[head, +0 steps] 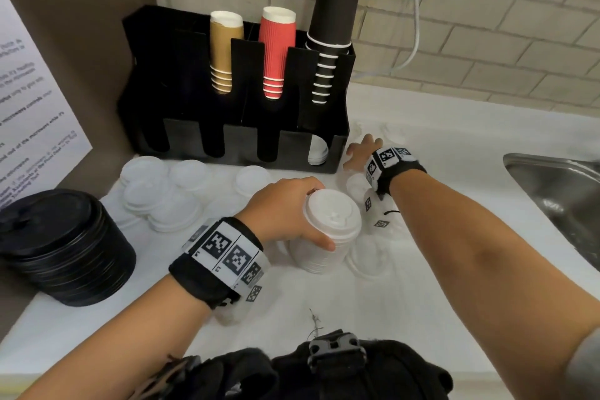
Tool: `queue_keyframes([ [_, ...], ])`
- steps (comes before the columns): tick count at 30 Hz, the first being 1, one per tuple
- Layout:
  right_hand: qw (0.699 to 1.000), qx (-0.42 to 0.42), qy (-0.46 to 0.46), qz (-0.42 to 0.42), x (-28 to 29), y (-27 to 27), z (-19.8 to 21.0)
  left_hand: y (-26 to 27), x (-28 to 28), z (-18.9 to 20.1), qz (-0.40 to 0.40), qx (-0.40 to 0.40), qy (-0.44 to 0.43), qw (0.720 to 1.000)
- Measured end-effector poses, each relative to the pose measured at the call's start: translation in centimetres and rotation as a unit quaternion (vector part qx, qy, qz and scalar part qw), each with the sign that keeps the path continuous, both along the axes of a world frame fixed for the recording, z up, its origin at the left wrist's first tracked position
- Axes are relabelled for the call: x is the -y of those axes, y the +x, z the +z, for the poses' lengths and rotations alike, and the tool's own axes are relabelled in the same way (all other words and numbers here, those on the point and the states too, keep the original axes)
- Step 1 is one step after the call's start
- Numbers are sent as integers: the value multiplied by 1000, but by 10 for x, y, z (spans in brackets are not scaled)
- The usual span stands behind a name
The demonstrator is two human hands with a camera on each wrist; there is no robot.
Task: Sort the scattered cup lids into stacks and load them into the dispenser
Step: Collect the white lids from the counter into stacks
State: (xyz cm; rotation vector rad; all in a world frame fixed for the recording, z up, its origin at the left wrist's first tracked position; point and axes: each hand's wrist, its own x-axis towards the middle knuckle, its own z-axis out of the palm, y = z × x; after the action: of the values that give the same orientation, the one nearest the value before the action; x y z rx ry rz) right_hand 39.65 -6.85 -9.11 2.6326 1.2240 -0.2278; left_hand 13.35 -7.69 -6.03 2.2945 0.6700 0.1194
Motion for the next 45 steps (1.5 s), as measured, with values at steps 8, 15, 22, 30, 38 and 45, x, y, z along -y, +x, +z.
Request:
queue_keyframes([
  [8,1000,-7,-12,3,-19,22,-17,-1,2,1,4,2,-3,1000],
  [15,989,-65,106,-76,-19,29,-7,-1,0,-1,5,1,0,1000],
  [22,917,-222,303,-135,31,13,43,0,0,-2,1,2,3,1000],
  [30,825,-396,399,50,123,-78,54,-1,3,-7,5,9,1,1000],
  [38,816,-398,415,66,151,-119,28,-4,5,-10,25,38,-22,999],
  [45,842,-364,389,80,144,-127,27,-4,7,-10,24,47,-16,998],
])
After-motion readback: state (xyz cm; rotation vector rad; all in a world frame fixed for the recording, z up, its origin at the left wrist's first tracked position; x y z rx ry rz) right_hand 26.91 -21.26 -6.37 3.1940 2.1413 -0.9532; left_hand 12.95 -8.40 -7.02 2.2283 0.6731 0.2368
